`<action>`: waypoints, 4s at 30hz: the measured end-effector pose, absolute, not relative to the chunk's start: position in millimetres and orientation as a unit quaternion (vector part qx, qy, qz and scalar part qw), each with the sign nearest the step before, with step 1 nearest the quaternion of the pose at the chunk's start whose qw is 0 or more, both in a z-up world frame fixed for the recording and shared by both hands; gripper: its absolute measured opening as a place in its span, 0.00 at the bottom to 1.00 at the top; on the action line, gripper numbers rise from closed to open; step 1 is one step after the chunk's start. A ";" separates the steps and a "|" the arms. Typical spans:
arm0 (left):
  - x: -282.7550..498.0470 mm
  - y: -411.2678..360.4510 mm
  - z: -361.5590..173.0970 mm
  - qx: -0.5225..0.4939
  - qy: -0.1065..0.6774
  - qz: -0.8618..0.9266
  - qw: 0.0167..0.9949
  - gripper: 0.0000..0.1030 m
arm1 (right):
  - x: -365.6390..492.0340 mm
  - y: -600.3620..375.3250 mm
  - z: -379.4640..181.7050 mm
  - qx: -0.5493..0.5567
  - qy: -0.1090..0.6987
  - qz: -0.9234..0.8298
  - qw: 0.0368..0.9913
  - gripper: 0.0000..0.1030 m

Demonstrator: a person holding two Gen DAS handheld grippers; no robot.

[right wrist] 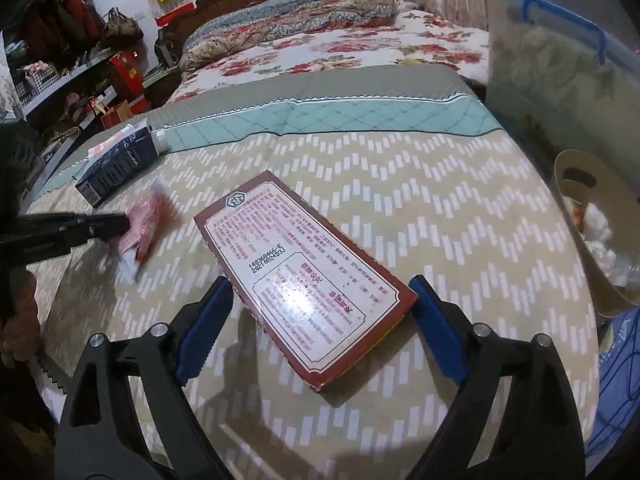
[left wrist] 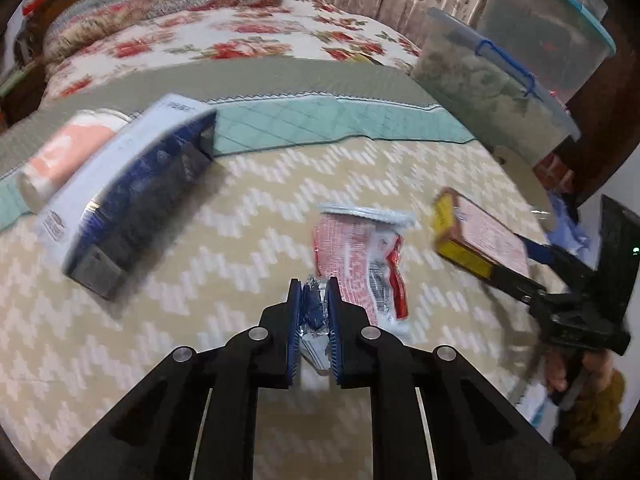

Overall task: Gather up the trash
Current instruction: 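Grasp the foil wrapper with the left tool while the right tool grasps the pink-and-yellow box, then carry the foil wrapper and pink box into the wastebasket and open both tools, then move both open tools back over the bed toward the white cup and blue box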

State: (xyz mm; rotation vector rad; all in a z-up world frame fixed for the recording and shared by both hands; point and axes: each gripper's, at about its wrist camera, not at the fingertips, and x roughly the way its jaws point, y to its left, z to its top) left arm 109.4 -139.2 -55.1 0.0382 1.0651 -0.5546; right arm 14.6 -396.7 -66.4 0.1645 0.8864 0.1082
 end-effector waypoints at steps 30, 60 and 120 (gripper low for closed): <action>116.1 -371.9 8.1 0.048 0.468 -0.431 0.770 0.10 | -48.8 -578.1 -43.6 0.222 0.306 -0.152 0.913 0.68; 114.9 -437.9 -18.1 0.086 0.475 -0.431 0.763 0.48 | -72.1 -587.4 -46.0 0.309 0.251 -0.132 0.908 0.79; 76.6 -21.8 -38.3 0.061 0.423 -0.056 0.902 0.72 | 27.8 -281.9 -61.1 0.156 0.405 0.047 0.900 0.80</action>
